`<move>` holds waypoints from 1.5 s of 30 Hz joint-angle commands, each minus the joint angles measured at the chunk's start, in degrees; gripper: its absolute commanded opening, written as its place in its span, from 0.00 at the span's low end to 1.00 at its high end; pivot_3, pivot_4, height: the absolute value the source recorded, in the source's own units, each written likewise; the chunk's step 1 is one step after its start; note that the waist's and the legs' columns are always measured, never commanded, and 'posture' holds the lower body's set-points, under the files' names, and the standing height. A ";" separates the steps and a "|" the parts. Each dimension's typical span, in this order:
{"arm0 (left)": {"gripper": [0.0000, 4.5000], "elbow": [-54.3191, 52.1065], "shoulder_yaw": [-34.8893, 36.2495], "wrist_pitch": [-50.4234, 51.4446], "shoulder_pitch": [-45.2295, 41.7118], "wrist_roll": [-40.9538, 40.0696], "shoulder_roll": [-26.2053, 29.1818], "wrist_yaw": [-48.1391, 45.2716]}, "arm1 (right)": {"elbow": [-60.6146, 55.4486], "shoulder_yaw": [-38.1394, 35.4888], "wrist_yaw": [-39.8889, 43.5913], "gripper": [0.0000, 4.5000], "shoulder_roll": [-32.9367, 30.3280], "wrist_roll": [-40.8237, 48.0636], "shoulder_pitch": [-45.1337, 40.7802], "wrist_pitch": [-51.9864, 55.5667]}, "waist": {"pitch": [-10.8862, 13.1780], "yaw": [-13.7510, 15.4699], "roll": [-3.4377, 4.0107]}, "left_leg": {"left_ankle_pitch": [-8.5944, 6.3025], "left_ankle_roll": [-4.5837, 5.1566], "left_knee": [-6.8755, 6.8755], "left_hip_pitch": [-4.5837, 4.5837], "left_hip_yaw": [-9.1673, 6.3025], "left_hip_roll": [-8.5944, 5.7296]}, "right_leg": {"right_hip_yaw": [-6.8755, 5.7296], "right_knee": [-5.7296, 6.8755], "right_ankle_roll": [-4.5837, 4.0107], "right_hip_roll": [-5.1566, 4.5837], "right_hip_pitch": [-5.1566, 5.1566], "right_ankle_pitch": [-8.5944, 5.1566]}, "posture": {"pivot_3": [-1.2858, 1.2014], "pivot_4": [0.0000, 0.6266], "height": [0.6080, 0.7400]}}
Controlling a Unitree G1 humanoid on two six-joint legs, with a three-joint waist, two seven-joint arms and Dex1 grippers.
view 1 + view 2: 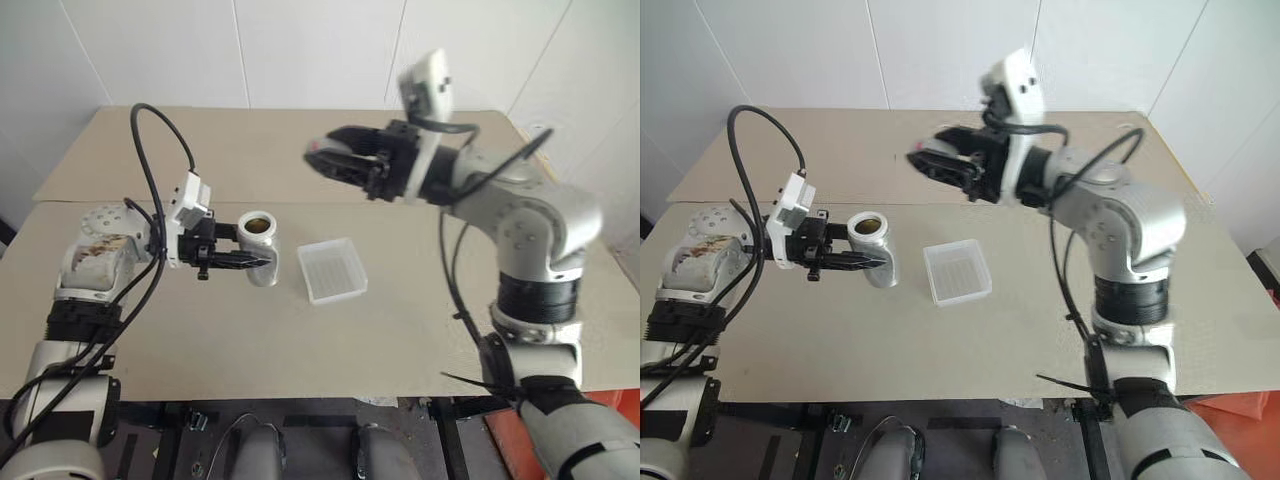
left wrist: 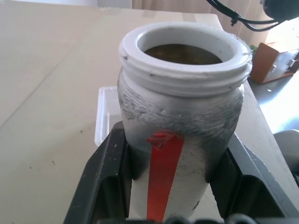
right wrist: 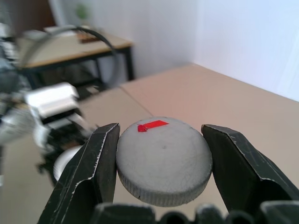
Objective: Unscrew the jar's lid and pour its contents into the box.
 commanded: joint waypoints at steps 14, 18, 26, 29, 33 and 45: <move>0.42 4.33 0.71 -11.08 -5.34 8.20 -6.17 15.10 | 8.60 5.53 -12.43 0.83 -3.03 -21.79 26.92 -13.71 | -0.01 -1.59 -0.01 | 0.00 0.00 -0.01 0.05 0.03 -0.10 | 0.18 -0.32 0.01 -0.03 0.00 0.00 | 0.52 0.24 1.00; 0.42 6.62 -0.94 -17.66 -6.77 14.14 -7.22 20.64 | 2.47 3.61 -6.88 0.99 -6.31 -17.86 27.31 -9.30 | 0.00 -0.88 0.00 | 0.00 0.00 -0.01 0.00 0.04 -0.11 | 0.16 -0.35 0.02 -0.06 0.00 0.01 | 0.52 0.24 1.00; 0.42 19.67 -11.51 -53.84 -16.62 43.78 -5.71 47.99 | -7.65 -4.54 5.10 0.99 -17.52 1.88 17.04 14.27 | 0.00 0.07 0.00 | 0.00 0.00 0.02 0.01 0.01 -0.13 | 0.10 -0.41 0.02 -0.07 0.07 0.02 | 0.52 0.24 1.00; 0.42 20.93 -22.79 -65.06 -23.46 68.73 -1.53 68.34 | -7.16 -3.39 8.73 0.99 -20.91 5.98 13.42 17.93 | 0.00 0.30 -0.02 | 0.00 0.00 -0.04 0.02 0.01 -0.13 | 0.08 -0.46 0.02 -0.07 0.09 0.02 | 0.52 0.24 1.00; 0.42 19.30 -35.36 -66.02 -30.41 91.76 -0.08 89.75 | -5.89 -0.97 11.96 0.99 -23.38 7.50 10.99 17.43 | 0.00 0.70 -0.02 | 0.00 0.00 -0.04 -0.03 0.04 -0.21 | 0.12 -0.46 0.08 -0.14 0.05 0.04 | 0.52 0.24 1.00; 0.42 16.35 -44.61 -54.17 -31.19 107.28 -4.15 103.67 | -6.82 -4.15 9.41 0.99 -22.11 12.12 8.71 18.18 | 0.00 1.03 -0.02 | 0.00 0.00 0.04 -0.41 0.03 -0.21 | 0.07 -0.25 0.15 -0.18 -0.23 0.08 | 0.52 0.24 1.00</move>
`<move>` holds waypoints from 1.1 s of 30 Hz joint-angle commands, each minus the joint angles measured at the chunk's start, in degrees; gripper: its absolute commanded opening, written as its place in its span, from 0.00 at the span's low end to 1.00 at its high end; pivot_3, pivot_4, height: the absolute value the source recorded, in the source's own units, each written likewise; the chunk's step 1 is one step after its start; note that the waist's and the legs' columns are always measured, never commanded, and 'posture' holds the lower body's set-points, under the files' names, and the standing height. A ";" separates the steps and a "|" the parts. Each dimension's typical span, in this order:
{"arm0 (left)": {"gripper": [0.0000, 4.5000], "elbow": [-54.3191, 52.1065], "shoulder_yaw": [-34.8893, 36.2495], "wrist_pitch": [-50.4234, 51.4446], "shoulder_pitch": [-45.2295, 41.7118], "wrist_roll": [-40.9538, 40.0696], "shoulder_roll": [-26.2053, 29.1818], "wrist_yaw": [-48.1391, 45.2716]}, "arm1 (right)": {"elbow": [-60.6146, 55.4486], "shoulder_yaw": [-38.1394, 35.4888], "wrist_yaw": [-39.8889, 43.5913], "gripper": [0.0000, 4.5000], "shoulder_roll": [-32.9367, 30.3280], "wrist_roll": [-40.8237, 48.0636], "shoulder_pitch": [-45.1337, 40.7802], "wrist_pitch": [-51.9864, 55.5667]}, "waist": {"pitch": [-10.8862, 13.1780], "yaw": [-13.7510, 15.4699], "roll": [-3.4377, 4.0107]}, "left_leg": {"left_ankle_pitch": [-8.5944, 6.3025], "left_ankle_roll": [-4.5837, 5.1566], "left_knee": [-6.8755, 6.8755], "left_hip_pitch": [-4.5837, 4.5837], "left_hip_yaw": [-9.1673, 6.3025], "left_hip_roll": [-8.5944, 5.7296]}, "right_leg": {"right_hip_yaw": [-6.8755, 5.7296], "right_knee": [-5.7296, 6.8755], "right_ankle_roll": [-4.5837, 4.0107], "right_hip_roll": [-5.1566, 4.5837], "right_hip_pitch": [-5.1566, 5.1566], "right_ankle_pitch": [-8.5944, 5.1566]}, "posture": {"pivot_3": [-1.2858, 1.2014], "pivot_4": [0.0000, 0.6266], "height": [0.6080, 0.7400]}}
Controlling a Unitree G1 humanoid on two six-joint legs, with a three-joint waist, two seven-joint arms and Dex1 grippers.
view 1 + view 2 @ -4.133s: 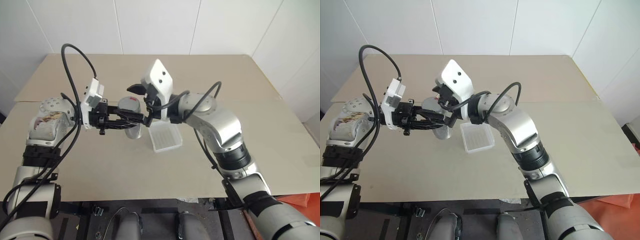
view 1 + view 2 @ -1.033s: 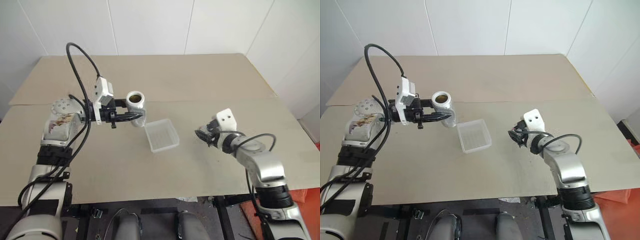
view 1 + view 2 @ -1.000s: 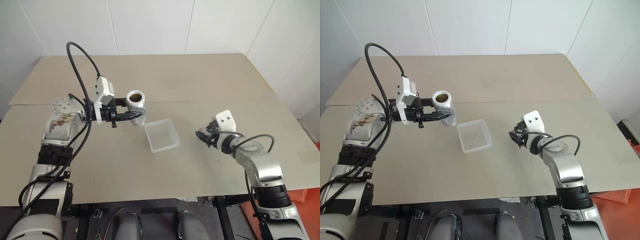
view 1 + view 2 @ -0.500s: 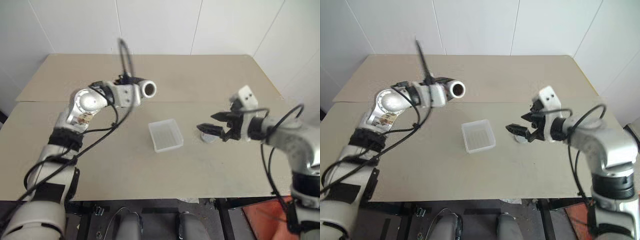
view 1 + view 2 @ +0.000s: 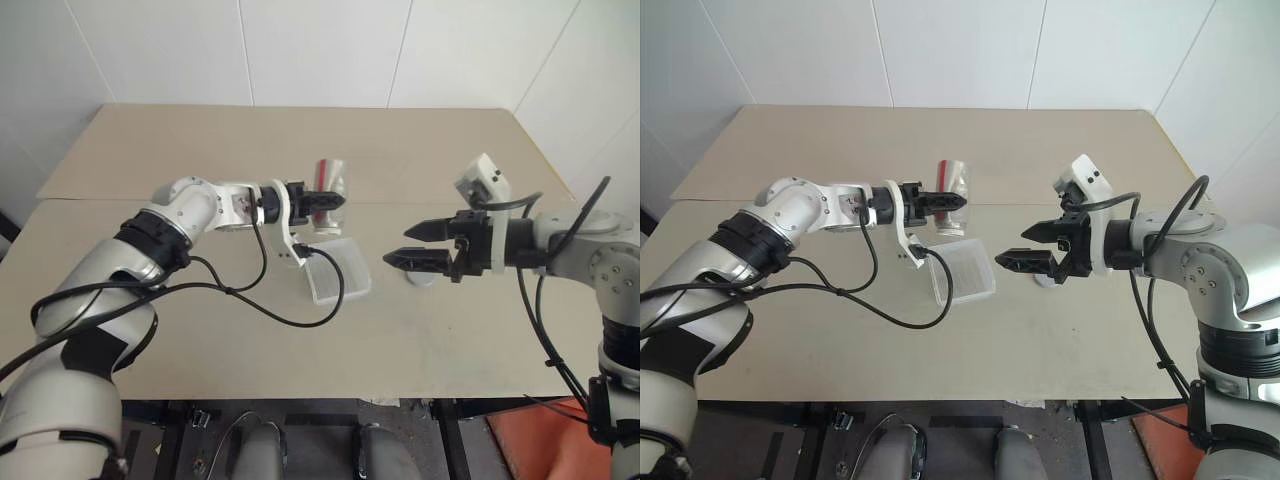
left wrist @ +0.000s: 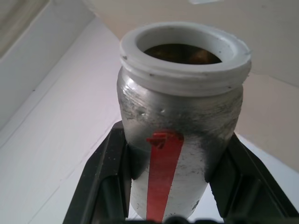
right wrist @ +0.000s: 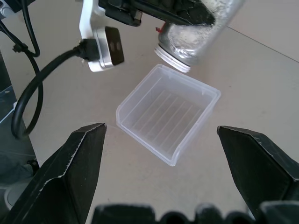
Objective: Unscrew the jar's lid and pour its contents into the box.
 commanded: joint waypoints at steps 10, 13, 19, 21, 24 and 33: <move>0.42 2.37 8.25 -0.45 4.63 -19.51 -1.40 -11.78 | -4.51 -2.50 -3.56 0.99 0.80 3.11 0.42 -1.39 | 0.00 0.03 0.00 | 0.00 0.00 0.12 0.01 0.00 0.02 | 0.00 -0.01 0.02 0.01 0.01 0.01 | 0.52 0.24 1.00; 0.42 1.59 20.92 10.84 11.43 -45.23 -5.01 -33.55 | -4.98 -3.12 -4.30 0.99 1.12 3.53 0.82 -1.62 | -0.05 -0.23 0.09 | 0.00 0.00 0.25 0.00 0.00 0.07 | -0.01 0.01 0.01 0.03 0.04 0.01 | 0.52 0.24 1.00; 0.42 -1.27 37.96 38.49 13.38 -62.97 -12.53 -39.74 | -5.07 -3.70 -5.81 0.99 2.18 4.24 1.25 -1.89 | -0.04 -0.28 0.08 | -0.01 0.03 0.45 -0.03 -0.13 0.06 | -0.11 -0.01 0.01 0.05 0.17 0.01 | 0.52 0.24 1.00; 0.42 -3.56 40.59 46.39 14.10 -65.97 -13.64 -42.42 | -5.12 -3.86 -6.23 0.99 2.73 4.67 1.27 -1.89 | -0.04 -0.30 0.08 | -0.02 0.03 0.45 -0.02 -0.16 0.04 | -0.13 0.00 0.02 0.05 0.21 0.02 | 0.52 0.24 1.00; 0.42 -9.79 45.44 55.48 17.70 -71.95 -15.44 -43.66 | -5.56 -4.37 -6.65 0.99 3.35 5.45 1.49 -1.63 | -0.04 -0.43 0.08 | -0.02 0.03 0.46 -0.01 -0.18 0.03 | -0.13 0.03 0.03 0.05 0.22 0.02 | 0.52 0.24 1.00; 0.42 -20.00 41.80 56.54 27.72 -63.74 -13.67 -31.42 | -5.33 -4.86 -8.35 0.99 5.18 7.07 1.30 -1.88 | -0.04 -0.95 0.08 | -0.02 0.03 0.46 0.04 -0.22 0.03 | -0.11 0.02 0.02 0.05 0.23 0.03 | 0.52 0.24 1.00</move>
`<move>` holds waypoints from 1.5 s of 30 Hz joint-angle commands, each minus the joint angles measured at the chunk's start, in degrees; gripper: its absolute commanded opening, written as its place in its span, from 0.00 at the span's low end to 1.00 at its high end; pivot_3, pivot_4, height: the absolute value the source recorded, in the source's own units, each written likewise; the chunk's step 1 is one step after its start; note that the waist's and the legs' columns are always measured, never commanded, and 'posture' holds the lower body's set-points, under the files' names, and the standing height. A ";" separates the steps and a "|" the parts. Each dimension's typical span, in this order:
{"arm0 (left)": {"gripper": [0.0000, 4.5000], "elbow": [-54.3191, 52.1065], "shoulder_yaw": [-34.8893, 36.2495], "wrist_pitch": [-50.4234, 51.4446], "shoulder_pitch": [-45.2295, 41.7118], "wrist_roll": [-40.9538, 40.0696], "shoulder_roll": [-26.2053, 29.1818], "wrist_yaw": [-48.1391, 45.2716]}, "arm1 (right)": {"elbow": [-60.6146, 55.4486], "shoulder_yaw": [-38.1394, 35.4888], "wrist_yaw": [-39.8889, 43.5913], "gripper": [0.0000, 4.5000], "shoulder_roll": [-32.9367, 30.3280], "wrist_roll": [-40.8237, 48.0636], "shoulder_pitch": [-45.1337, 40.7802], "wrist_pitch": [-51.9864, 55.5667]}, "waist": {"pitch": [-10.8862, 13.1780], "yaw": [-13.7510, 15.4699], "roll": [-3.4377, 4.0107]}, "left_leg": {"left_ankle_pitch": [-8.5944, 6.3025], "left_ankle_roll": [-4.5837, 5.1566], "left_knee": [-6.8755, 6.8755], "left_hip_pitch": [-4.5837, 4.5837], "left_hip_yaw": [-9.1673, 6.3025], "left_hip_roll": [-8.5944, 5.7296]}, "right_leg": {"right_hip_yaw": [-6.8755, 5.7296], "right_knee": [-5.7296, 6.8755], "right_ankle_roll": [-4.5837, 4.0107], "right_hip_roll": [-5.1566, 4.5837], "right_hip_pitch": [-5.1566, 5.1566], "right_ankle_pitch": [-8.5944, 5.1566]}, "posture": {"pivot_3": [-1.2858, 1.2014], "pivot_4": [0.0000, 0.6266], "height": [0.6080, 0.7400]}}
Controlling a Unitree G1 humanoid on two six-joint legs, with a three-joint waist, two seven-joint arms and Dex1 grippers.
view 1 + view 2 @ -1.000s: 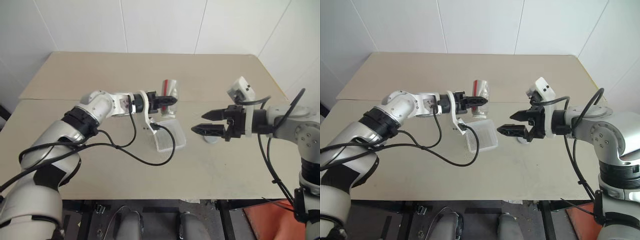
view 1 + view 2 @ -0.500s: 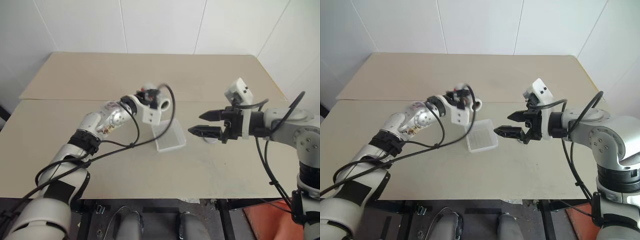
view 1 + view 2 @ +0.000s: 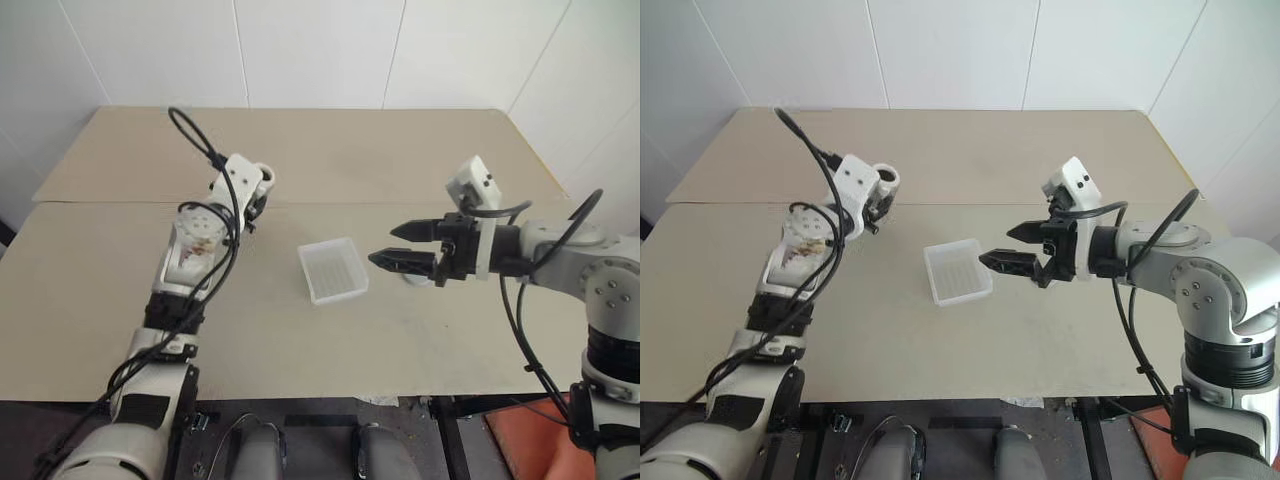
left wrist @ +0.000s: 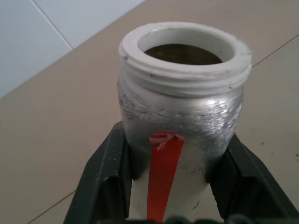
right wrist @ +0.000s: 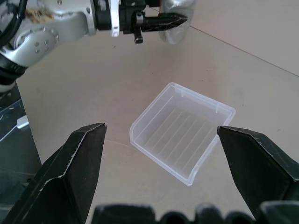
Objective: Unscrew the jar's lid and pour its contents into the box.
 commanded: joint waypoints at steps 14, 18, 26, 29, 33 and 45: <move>0.42 6.72 -38.32 -44.45 -20.51 59.10 20.80 37.41 | -0.73 0.81 1.74 0.99 -1.68 -0.97 -1.24 -5.44 | -0.01 1.31 0.02 | 0.00 0.00 -0.06 -0.05 0.06 -0.12 | 0.03 -0.03 0.04 -0.10 0.00 0.02 | 0.52 0.24 1.00; 0.42 4.54 -43.51 -47.58 -20.47 67.32 20.98 37.19 | -0.18 0.84 1.75 0.99 -1.77 -1.52 -1.58 -6.40 | -0.01 0.99 0.02 | 0.00 0.00 -0.06 -0.05 0.10 -0.08 | 0.07 -0.01 0.04 -0.05 -0.07 0.02 | 0.52 0.24 1.00; 0.42 -0.04 -45.72 -45.70 -17.79 75.11 18.52 34.66 | -1.58 -1.34 0.31 0.99 -1.35 -0.25 -0.40 -6.24 | -0.01 1.24 0.02 | 0.00 0.00 -0.04 -0.08 0.09 -0.09 | 0.06 0.00 0.04 -0.06 -0.06 0.02 | 0.52 0.24 1.00; 0.42 0.97 -43.86 -46.48 -17.21 72.86 17.87 34.30 | -2.13 -1.61 -0.19 0.99 -1.28 0.25 -0.10 -6.07 | -0.01 1.24 0.02 | 0.00 0.00 -0.03 -0.08 0.09 -0.08 | 0.06 0.01 0.04 -0.07 -0.06 0.02 | 0.52 0.24 1.00; 0.42 3.30 -41.43 -45.23 -17.41 70.95 17.78 33.03 | -1.96 -1.47 -0.57 0.99 -1.25 0.29 0.00 -6.11 | -0.01 1.10 0.02 | 0.00 0.00 -0.03 -0.06 0.09 -0.08 | 0.07 0.01 0.04 -0.07 -0.06 0.02 | 0.52 0.24 1.00; 0.42 -1.63 -13.07 -28.63 -4.11 24.50 7.79 1.83 | -0.33 -0.57 1.01 0.99 -1.45 -0.23 -0.63 -7.21 | -0.02 1.04 0.02 | 0.00 0.00 0.00 -0.04 0.08 -0.03 | 0.05 0.05 0.04 -0.05 -0.03 0.03 | 0.52 0.24 1.00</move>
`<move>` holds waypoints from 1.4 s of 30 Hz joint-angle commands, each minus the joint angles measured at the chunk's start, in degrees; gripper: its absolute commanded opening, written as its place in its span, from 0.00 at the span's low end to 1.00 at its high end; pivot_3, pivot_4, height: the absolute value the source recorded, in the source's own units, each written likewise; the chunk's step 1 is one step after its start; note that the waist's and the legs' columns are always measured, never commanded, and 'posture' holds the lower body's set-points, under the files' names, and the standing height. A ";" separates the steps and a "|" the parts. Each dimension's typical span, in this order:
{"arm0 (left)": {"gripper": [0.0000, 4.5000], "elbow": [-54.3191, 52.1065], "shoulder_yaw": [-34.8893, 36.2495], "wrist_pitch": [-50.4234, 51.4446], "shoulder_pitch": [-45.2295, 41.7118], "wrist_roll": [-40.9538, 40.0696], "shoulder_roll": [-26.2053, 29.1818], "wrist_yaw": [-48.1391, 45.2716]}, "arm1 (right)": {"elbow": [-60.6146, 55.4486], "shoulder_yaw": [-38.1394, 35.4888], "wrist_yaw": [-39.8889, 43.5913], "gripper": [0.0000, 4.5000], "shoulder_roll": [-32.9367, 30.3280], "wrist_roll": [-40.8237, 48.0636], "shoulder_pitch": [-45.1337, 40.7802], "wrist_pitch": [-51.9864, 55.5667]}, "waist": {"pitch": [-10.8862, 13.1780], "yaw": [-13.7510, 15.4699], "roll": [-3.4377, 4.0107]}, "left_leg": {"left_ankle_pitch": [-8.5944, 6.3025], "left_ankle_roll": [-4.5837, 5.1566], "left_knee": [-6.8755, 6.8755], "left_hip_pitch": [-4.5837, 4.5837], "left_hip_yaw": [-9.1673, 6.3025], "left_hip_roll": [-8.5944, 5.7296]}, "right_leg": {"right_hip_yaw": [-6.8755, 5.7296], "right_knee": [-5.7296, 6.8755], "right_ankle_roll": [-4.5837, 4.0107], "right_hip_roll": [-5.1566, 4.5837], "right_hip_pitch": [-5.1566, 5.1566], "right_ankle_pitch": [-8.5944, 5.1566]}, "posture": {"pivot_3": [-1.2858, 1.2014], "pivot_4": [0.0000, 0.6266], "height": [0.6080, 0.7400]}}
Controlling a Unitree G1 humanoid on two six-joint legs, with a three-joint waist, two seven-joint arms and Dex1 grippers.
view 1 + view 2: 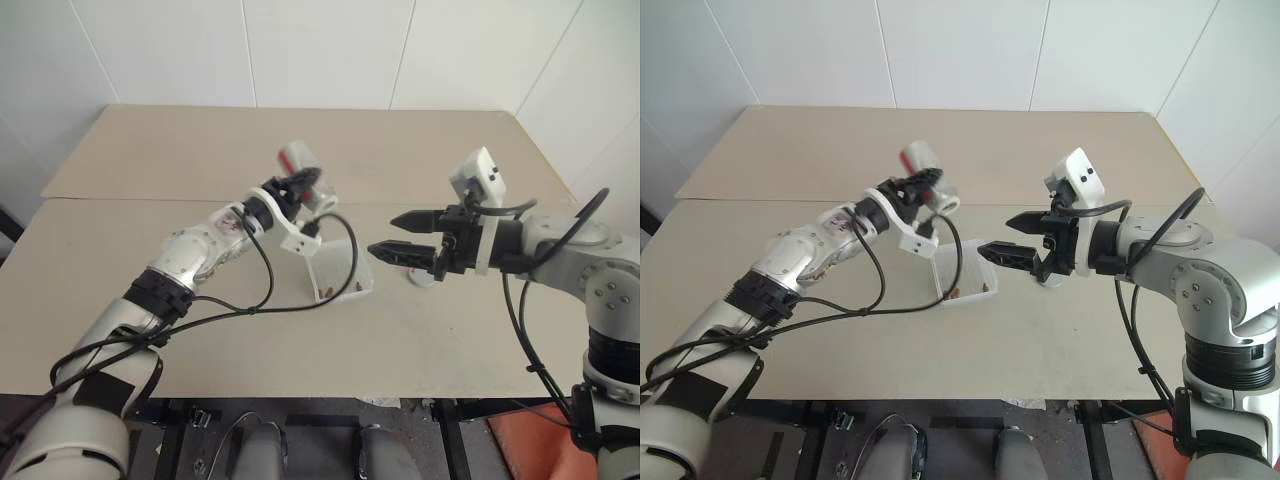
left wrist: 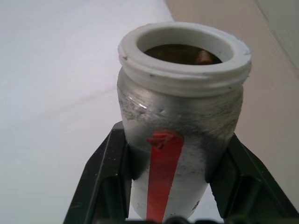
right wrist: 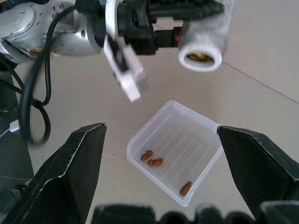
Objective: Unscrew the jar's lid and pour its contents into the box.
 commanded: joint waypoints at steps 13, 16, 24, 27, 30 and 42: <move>0.42 -15.35 31.60 48.43 9.60 -47.57 -16.22 -19.16 | -0.62 -2.72 -0.10 0.99 0.83 1.69 -0.42 -3.15 | 0.00 -0.69 -0.01 | 0.00 0.00 0.07 0.06 -0.09 -0.01 | -0.02 -0.03 0.01 0.02 0.11 0.00 | 0.52 0.24 1.00; 0.42 -14.20 33.14 49.44 10.57 -50.55 -17.04 -17.30 | -0.81 -2.86 -0.48 0.99 0.84 2.19 -0.31 -2.82 | 0.00 -0.65 -0.01 | 0.00 0.00 0.06 0.05 -0.10 -0.01 | -0.03 -0.05 0.00 0.02 0.11 0.00 | 0.52 0.24 1.00; 1.00 -14.74 31.66 46.13 15.94 -53.00 -15.93 -15.74 | -1.72 -3.19 -1.81 1.00 1.09 3.74 0.22 -2.23 | -0.01 -0.68 -0.01 | 0.00 0.00 0.05 0.08 -0.09 -0.01 | -0.01 -0.07 0.00 0.02 0.11 0.01 | 0.52 0.24 1.00; 1.00 -16.33 31.65 46.44 17.59 -53.60 -15.03 -15.49 | -2.07 -3.25 -2.41 1.00 0.94 4.41 0.41 -2.29 | -0.01 -0.66 -0.01 | 0.00 0.00 0.05 0.09 -0.09 -0.02 | -0.01 -0.08 0.00 0.02 0.12 0.00 | 0.52 0.24 1.00; 1.00 -20.54 30.87 47.41 20.60 -53.88 -12.82 -16.58 | -2.41 -3.35 -2.69 1.00 0.71 4.65 0.80 -2.30 | -0.01 -0.84 -0.01 | 0.00 0.00 0.03 0.08 -0.09 -0.01 | 0.00 -0.08 0.00 0.02 0.12 0.00 | 0.52 0.24 1.00; 1.00 -42.06 46.55 49.59 44.41 -74.01 12.77 -45.88 | -3.83 -4.82 0.11 1.00 -4.08 3.16 7.41 -5.90 | -0.01 -1.32 0.00 | -0.01 0.00 -0.07 0.29 0.01 0.10 | 0.07 -0.20 -0.04 0.07 0.15 -0.03 | 0.52 0.24 1.00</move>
